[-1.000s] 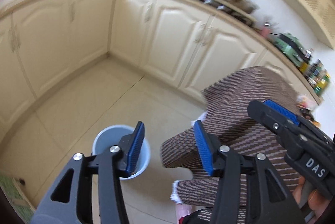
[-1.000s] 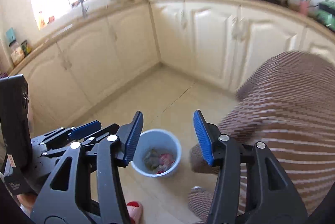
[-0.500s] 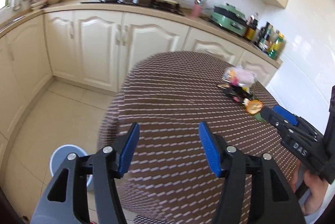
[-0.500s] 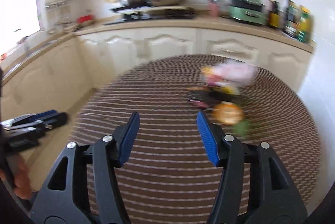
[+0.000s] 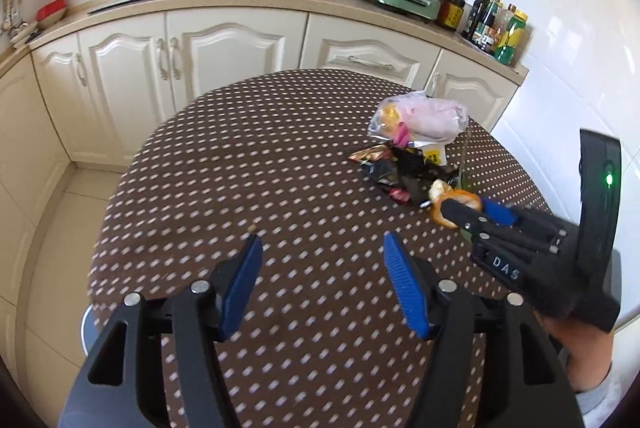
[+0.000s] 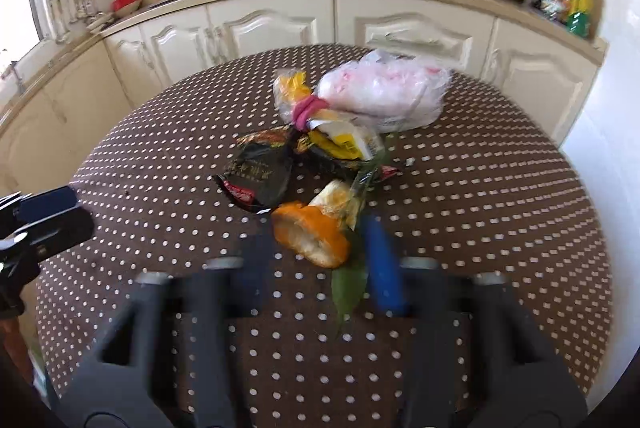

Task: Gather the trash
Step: 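Grasp the black snack wrapper with left tool while right grasps the leafy orange peel, then carry wrapper and orange peel over the blue bucket and open both tools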

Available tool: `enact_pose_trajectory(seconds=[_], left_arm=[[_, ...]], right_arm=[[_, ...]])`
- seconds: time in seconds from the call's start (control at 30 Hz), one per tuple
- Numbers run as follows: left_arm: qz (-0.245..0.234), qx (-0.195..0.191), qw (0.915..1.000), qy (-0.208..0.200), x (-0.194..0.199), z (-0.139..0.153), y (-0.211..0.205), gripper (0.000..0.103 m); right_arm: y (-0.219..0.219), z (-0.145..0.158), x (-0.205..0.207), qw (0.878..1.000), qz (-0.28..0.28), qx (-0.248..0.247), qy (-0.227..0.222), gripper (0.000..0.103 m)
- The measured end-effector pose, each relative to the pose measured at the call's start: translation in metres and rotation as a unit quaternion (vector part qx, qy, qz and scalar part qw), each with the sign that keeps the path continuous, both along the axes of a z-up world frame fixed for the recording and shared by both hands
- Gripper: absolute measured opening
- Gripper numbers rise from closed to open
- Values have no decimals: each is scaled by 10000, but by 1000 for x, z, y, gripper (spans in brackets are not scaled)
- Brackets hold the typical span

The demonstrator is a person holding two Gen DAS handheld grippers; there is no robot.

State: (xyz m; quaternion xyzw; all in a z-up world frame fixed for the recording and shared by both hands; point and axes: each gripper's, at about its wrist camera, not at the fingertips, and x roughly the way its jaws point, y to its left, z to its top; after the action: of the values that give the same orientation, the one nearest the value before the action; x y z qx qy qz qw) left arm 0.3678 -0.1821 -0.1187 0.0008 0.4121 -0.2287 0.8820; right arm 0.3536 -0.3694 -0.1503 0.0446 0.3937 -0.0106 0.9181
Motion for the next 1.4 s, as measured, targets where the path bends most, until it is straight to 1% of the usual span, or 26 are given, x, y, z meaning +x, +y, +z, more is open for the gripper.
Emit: enact_pose_trajectory(seconds=[0.03, 0.13, 0.27, 0.37, 0.47, 0.57, 0.6, 0.63, 0.67, 0.7, 0.73, 0.77, 0.8, 0.9, 1.03, 1.13, 1.33, 1.4], left_arm=[[-13, 12, 10000, 17, 4, 0, -6, 62], [-37, -28, 9999, 110, 15, -3, -22, 62], [-138, -96, 9993, 338, 32, -9, -48, 62], [-135, -95, 9986, 500, 45, -17, -65, 62], [-96, -188, 9973, 701, 59, -26, -77, 62], [-68, -115, 9963, 854, 69, -34, -89, 62], [-50, -80, 9964, 840, 70, -35, -91, 61], [-41, -44, 9968, 796, 70, -35, -93, 57], [-87, 7, 9968, 792, 71, -35, -97, 39], [-183, -44, 9962, 846, 72, -36, -99, 31], [-207, -46, 9962, 843, 72, -36, -101, 30], [-227, -33, 9965, 806, 72, -35, -101, 26], [-254, -70, 9964, 802, 71, -34, -101, 18], [-303, -114, 9965, 768, 65, -32, -94, 14], [-286, -182, 9969, 704, 54, -28, -72, 14], [-232, -339, 9969, 676, 46, -24, -49, 13], [-70, -593, 9972, 442, 24, -8, 12, 13], [69, -701, 9969, 357, 16, -4, 43, 13]], right_arm=[[-1, 0, -3, 10000, -14, 40, -50, 18], [-4, 11, -16, 9989, -116, 49, -442, 17], [-13, 19, -27, 9961, -297, 156, -811, 17], [-18, 20, -30, 9950, -339, 302, -894, 17], [-24, 21, -31, 9939, -421, 427, -928, 17], [-28, 21, -26, 9936, -440, 508, -908, 17], [-28, 20, -26, 9936, -441, 514, -900, 17], [-28, 20, -25, 9937, -427, 522, -896, 17], [-28, 20, -25, 9937, -422, 521, -894, 17], [-28, 20, -24, 9938, -414, 509, -893, 17], [-27, 20, -24, 9939, -403, 500, -892, 17], [-26, 20, -24, 9940, -395, 491, -890, 17], [-26, 20, -24, 9941, -390, 486, -889, 17], [-23, 20, -25, 9942, -379, 447, -905, 17], [-14, 25, -29, 9940, -331, 180, -1025, 17], [-2, 28, -31, 9945, -241, 140, -1009, 17], [42, 41, -37, 9938, 87, 100, -1105, 17], [59, 46, -36, 9932, 236, 123, -1132, 17]])
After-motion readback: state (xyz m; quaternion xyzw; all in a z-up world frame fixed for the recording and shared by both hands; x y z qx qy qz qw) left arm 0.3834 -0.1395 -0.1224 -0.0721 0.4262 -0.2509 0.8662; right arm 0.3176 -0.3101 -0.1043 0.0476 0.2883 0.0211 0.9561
